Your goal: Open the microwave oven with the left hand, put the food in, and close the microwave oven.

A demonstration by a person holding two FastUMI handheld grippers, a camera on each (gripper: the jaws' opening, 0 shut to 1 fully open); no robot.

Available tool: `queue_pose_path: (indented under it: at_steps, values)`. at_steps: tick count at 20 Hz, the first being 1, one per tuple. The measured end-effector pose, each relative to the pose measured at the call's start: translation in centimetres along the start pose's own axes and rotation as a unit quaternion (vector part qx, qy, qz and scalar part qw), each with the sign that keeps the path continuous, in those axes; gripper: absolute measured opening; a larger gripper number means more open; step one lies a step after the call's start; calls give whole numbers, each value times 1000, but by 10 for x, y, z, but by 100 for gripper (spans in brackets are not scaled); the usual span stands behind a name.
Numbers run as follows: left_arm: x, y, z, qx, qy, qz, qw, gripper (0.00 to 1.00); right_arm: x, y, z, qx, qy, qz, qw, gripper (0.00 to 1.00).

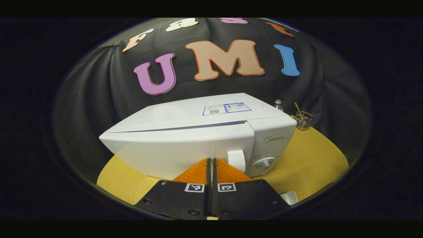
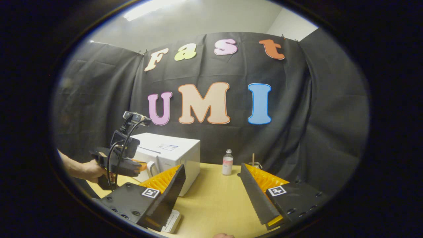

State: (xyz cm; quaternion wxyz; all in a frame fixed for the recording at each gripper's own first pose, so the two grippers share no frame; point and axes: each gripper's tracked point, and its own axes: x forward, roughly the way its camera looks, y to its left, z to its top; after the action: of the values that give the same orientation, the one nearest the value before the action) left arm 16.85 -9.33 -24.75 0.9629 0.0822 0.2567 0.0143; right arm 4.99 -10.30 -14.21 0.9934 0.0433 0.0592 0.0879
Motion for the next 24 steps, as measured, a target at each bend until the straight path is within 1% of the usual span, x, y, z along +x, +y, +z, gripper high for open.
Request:
queue_pose_path:
  at_steps: [1, 2, 3, 4, 5, 6, 7, 8, 11, 13, 15, 18, 21, 22, 23, 24]
  values:
    - [3, -2, 1, -4, -4, -2, 1000, 1, 1, 2, -2, -1, 3, 1, 1000, 97]
    - [5, -5, 8, 2, -11, -8, 1000, 0, 1, 2, -2, -2, 3, 1, 1000, 97]
    - [8, -3, -3, 0, 13, -3, 1000, 2, 1, 3, -2, -4, 4, 3, 1000, 97]
    - [7, -4, -2, -3, 9, -3, 1000, 2, 1, 4, -1, -7, 1, 3, 1000, 97]
    - [7, -4, 3, -6, -4, -8, 1000, 1, 1, 2, -2, -10, 3, 0, 1000, 97]
    - [6, -4, 1, -8, 2, -11, 1000, 2, 0, 3, -4, -8, 5, 1, 1000, 100]
    - [6, -4, 1, -8, 2, -13, 1000, 0, 0, 3, -4, -7, 6, 0, 1000, 97]
    - [6, -4, 2, -5, 1, -14, 1000, 0, 0, 3, -5, -6, 8, -1, 1000, 96]
    - [-5, -8, 6, 0, -6, -30, 1000, 1, 0, 4, 0, -6, 5, -5, 1000, 97]
    - [-26, -11, 17, 4, -30, -45, 999, 1, 1, 7, 6, -8, 0, -9, 1000, 97]
    - [-55, -9, 24, 9, -53, -50, 997, 1, 2, 12, 10, -10, -3, -10, 1000, 96]
    - [-100, 1, 41, -11, -85, -57, 995, 0, 3, 26, 19, -12, -7, -12, 1000, 96]
    - [-141, 26, 61, -33, -117, -55, 991, 0, 4, 46, 28, -15, -13, -8, 1000, 96]
    - [-155, 36, 70, -37, -130, -53, 989, 2, 5, 53, 32, -19, -15, -6, 1000, 96]
    - [-167, 49, 77, -36, -146, -46, 988, 0, 6, 61, 37, -23, -19, -5, 1000, 96]
    - [-178, 62, 88, -34, -163, -40, 985, 2, 7, 70, 42, -25, -22, -1, 999, 97]
